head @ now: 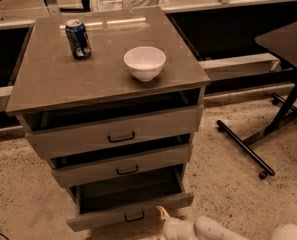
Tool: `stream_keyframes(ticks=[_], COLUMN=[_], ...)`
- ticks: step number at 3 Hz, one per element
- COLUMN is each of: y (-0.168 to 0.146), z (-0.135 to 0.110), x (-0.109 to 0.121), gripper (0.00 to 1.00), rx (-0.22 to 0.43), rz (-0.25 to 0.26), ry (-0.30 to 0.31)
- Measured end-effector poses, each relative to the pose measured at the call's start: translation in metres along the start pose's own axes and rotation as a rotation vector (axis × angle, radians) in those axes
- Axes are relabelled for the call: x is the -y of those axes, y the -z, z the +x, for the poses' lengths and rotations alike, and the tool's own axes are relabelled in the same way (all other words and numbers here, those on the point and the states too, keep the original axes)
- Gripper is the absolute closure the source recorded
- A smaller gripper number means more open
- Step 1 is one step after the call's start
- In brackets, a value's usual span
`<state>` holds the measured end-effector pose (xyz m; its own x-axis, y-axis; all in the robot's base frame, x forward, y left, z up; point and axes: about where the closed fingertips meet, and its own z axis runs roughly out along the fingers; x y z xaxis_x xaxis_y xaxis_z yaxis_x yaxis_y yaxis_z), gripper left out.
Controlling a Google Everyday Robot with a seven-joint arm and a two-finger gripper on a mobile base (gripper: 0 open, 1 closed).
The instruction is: Close bottom drawer
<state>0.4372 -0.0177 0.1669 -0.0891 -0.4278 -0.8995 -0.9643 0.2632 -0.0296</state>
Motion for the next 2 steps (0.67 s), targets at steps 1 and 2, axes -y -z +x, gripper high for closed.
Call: stream_keyframes(ticks=[1,2], y=[0.004,0.003], z=[-0.015,-0.042], x=[-0.007,-0.032], gripper=[0.00,0.18], rx=[0.070,0.137], rz=[-0.021,-0.117], ry=[0.027,0.056])
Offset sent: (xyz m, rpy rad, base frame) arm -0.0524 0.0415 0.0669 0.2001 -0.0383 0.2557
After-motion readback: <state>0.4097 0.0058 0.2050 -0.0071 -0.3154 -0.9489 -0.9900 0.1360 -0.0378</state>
